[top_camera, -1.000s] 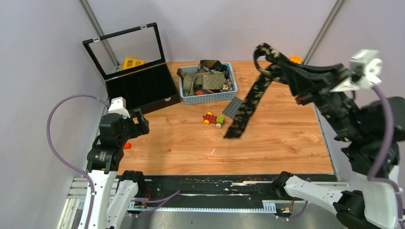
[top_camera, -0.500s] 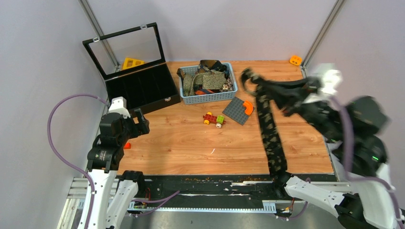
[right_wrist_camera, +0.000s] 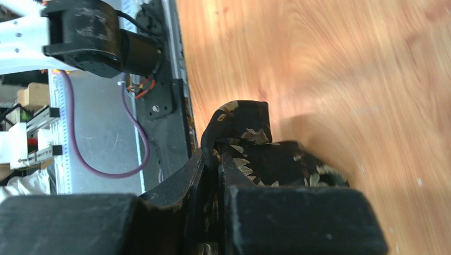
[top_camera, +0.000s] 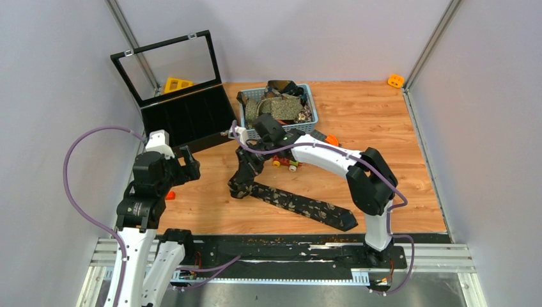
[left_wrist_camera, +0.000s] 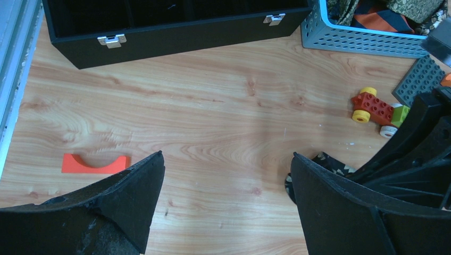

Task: Roll the ties
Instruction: Place the tie at the center of the board.

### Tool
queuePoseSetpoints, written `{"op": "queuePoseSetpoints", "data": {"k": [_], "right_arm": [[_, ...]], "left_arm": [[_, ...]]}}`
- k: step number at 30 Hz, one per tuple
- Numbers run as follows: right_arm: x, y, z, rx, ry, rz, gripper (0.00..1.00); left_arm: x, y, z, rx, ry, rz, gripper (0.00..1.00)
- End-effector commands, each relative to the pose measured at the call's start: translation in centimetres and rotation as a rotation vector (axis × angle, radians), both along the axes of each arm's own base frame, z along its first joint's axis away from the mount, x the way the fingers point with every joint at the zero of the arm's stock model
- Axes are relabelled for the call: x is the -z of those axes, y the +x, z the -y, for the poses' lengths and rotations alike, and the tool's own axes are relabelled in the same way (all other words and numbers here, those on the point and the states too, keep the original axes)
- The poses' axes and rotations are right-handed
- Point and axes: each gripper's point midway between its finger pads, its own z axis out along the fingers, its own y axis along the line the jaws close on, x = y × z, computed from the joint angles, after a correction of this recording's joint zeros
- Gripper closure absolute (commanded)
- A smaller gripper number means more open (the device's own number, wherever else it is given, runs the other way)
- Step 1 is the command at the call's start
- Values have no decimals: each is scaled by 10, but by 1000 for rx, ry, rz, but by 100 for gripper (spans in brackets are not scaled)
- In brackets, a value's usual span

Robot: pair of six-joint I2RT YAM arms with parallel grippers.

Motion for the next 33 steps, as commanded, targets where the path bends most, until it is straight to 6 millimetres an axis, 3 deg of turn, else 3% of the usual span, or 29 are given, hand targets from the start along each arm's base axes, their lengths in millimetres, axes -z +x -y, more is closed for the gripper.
{"op": "queuePoseSetpoints", "data": {"k": [1, 5, 6, 8, 9, 10, 11, 14, 16, 18, 19, 21, 23, 25, 30, 33], "right_arm": [[-40, -1, -35, -86, 124, 37, 100], [-24, 5, -53, -69, 120, 8, 100], [-23, 6, -58, -74, 122, 10, 95], [-21, 10, -69, -85, 121, 15, 68], [-21, 13, -74, -83, 115, 16, 48], [-21, 18, -77, -73, 101, 17, 13], [-22, 23, -78, -58, 83, 27, 2], [-33, 33, -74, 22, 52, 64, 1], [-39, 44, -60, 139, 3, 112, 1], [-50, 51, -37, 269, -43, 162, 1], [-43, 55, -24, 335, -90, 174, 1], [-49, 61, 9, 482, -144, 235, 1], [-27, 56, 45, 615, -225, 223, 1], [-13, 42, 67, 681, -242, 179, 3], [30, -3, 95, 771, -243, 62, 16], [58, -16, 106, 799, -275, 10, 27]], "left_arm": [[-6, 3, -1, -4, 1, 34, 5], [-6, 4, -2, -6, 2, 34, 5], [-6, 4, -2, -8, 2, 33, 5], [-5, 4, -4, -16, 2, 31, 5], [-5, 5, -4, -19, 1, 31, 5], [-5, 5, -5, -22, 2, 27, 5], [-5, 5, -6, -25, 3, 27, 5], [-4, 5, -7, -32, 3, 22, 5], [-3, 5, -7, -36, 3, 20, 5], [-2, 5, -8, -38, 3, 14, 5], [-2, 6, -8, -40, 4, 12, 5], [0, 6, -8, -38, 3, 4, 5], [1, 7, -7, -36, 4, -3, 5], [1, 7, -7, -33, 4, -6, 5], [2, 8, -6, -29, 4, -12, 5], [4, 8, -6, -27, 3, -19, 5]]}}
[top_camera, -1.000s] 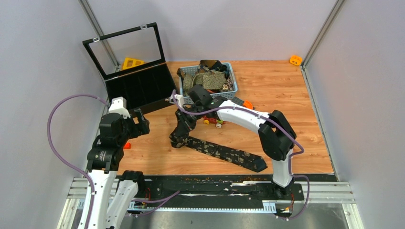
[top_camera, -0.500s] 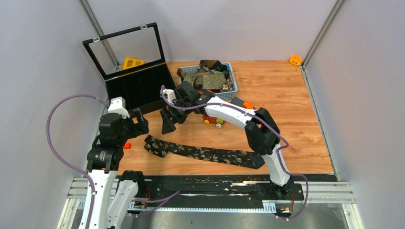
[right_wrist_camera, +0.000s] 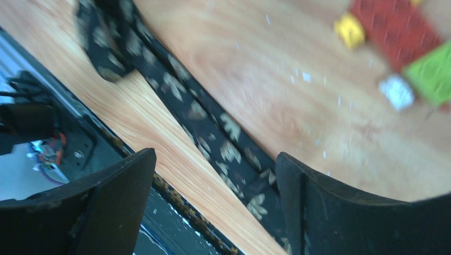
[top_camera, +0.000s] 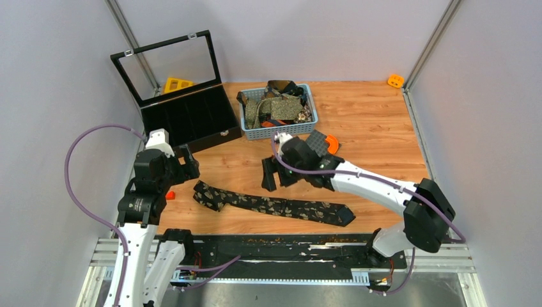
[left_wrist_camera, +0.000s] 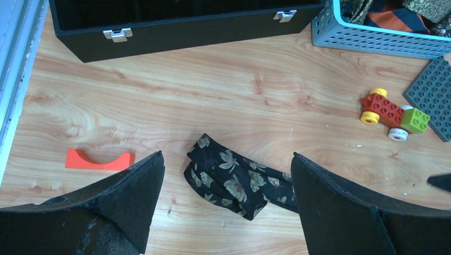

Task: Roll the ties
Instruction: Place the tie at the center of the board, then flatten out the tie at the center of the board.

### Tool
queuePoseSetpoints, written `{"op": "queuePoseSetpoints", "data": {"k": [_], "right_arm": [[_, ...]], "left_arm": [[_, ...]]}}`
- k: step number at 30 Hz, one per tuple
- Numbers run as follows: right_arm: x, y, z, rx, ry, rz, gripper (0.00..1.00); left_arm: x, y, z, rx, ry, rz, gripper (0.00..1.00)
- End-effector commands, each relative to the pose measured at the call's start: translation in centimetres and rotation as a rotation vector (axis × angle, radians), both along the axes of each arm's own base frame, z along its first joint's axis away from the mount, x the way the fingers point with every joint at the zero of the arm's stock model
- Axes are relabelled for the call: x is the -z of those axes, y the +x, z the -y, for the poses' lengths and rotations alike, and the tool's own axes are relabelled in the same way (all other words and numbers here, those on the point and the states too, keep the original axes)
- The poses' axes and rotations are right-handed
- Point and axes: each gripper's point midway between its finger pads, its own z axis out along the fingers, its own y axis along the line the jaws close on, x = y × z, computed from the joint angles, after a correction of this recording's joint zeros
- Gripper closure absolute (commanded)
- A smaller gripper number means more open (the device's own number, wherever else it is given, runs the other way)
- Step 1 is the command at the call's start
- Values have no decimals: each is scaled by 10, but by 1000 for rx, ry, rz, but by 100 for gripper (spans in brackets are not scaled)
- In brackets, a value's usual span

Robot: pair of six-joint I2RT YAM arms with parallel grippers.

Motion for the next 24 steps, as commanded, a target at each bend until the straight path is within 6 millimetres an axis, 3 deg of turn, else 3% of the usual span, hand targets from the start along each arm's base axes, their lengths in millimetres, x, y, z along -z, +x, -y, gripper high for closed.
{"op": "queuePoseSetpoints", "data": {"k": [1, 5, 14, 19, 24], "right_arm": [[33, -3, 7, 166, 18, -43, 31], [58, -5, 21, 228, -32, -67, 44], [103, -21, 63, 297, -129, -121, 48], [107, -4, 87, 307, -171, -84, 47], [105, 29, 104, 307, -238, -39, 44]], "left_arm": [[-3, 5, -1, -3, 0, 12, 5], [-2, 5, -1, -3, 1, 11, 5], [-4, 4, -1, -6, 0, 17, 5], [-3, 4, -1, -2, 0, 14, 5], [-3, 4, 0, 1, 0, 16, 5]]}}
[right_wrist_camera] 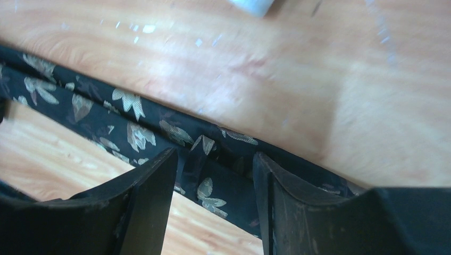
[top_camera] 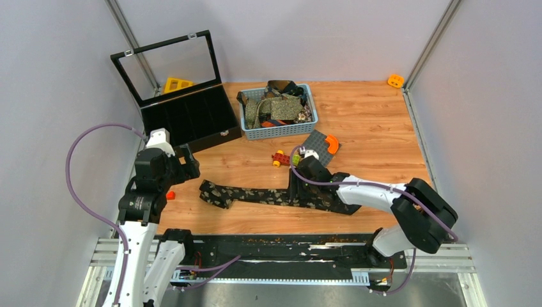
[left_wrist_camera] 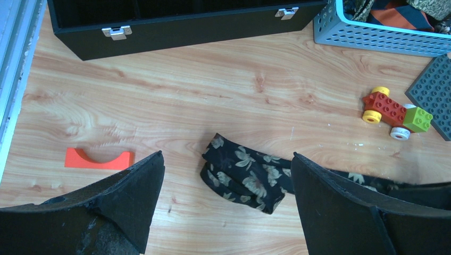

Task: Roll the ties
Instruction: Flatten out the tie at the center of the board.

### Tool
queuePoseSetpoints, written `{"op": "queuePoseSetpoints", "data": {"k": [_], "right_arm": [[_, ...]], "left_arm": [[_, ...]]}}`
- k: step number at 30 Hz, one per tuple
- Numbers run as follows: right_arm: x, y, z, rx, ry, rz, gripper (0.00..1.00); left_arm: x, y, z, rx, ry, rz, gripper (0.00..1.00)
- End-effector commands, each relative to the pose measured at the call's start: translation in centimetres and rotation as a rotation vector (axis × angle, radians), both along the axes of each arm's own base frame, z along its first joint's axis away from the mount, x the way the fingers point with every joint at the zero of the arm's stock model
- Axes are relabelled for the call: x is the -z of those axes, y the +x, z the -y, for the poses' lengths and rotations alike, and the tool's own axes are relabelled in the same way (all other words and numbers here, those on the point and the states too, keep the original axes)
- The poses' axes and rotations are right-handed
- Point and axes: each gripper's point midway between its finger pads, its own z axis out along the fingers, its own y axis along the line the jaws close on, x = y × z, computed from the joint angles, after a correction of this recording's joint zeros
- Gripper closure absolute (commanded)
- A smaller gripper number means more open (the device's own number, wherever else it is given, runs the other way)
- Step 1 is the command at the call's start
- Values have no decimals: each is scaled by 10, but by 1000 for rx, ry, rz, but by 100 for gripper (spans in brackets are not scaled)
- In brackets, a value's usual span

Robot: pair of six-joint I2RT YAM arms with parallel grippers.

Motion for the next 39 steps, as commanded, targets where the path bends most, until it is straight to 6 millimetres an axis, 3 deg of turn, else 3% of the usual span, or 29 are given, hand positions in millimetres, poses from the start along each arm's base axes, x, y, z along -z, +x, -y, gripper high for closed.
{"op": "queuePoseSetpoints", "data": {"k": [1, 4, 7, 10, 12, 16, 18, 25, 35, 39], "right_arm": [[18, 26, 40, -3, -185, 14, 43], [2, 51, 36, -35, -240, 35, 41], [-36, 65, 19, -52, -187, 82, 37], [-62, 57, 17, -20, -106, 110, 30], [-66, 48, 25, 26, -78, 104, 30], [-53, 29, 35, 103, -7, 68, 31], [-35, 21, 42, 131, -10, 41, 33], [3, 20, 64, 222, 26, -39, 39], [33, 24, 127, 396, -30, -110, 39], [33, 25, 134, 441, 27, -139, 39]], "left_arm": [[-6, 3, 0, 2, -2, 29, 5], [-5, 4, 0, 4, -2, 27, 5], [-5, 4, 0, 5, -2, 24, 5], [-5, 4, 0, 6, -3, 25, 5], [-5, 4, 0, 4, -2, 28, 5], [-1, 6, -1, -2, 3, 7, 6], [2, 8, -2, -10, 6, -20, 7], [5, 7, 15, 3, 16, -69, 8], [39, -1, 70, 92, -99, -154, 12], [54, -4, 96, 144, -105, -190, 13]]}}
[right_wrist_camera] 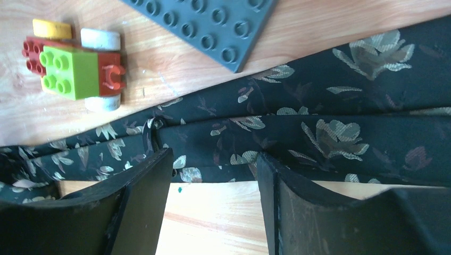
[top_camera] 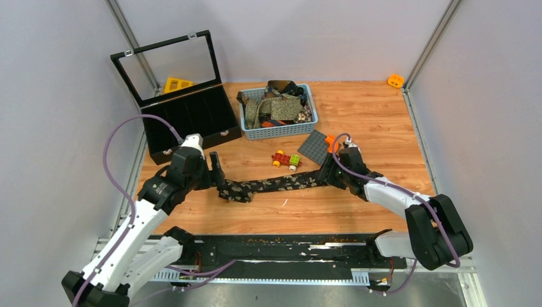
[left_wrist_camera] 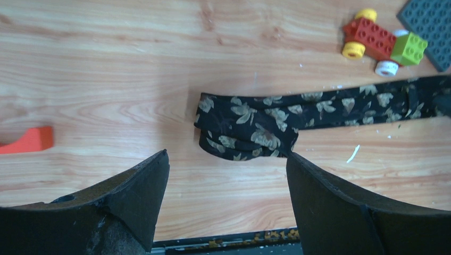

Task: Roll the ties
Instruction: Flatten out the tie at the center of the board.

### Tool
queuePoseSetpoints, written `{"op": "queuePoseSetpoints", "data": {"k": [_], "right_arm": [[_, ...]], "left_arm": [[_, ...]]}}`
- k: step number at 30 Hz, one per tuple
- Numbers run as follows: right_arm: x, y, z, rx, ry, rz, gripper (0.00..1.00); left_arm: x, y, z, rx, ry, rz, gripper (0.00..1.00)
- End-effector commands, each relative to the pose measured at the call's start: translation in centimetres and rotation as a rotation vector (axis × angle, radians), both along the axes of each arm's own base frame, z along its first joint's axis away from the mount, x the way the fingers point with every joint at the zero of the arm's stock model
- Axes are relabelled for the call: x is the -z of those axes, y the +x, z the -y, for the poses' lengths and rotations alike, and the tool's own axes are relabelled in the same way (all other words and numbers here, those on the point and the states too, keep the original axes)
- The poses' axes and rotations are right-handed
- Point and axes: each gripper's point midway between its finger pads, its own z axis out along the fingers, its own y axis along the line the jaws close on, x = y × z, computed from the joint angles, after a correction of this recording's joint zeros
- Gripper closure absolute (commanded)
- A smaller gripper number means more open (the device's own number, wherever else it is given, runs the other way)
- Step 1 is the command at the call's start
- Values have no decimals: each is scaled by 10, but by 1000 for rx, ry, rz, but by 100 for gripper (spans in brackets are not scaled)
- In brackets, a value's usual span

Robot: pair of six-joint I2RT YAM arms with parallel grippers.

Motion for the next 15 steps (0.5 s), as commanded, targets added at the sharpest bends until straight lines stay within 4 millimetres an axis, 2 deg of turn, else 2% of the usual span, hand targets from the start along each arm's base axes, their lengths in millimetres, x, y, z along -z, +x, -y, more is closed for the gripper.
{"op": "queuePoseSetpoints", "data": {"k": [1, 6, 11, 13, 15], "right_arm": [[36, -32, 30, 64, -55, -161, 39], [34, -28, 60, 220, -50, -203, 39], [28, -18, 107, 383, -80, -215, 39], [21, -12, 112, 383, -86, -197, 39], [13, -10, 115, 371, -107, -180, 39]], "left_arm": [[8, 5, 29, 3, -46, -8, 14], [18, -5, 75, 86, -57, -21, 16], [28, -14, 121, 158, -27, -25, 17], [35, -17, 141, 191, 6, -35, 18], [32, -17, 163, 224, 30, -21, 19]]}}
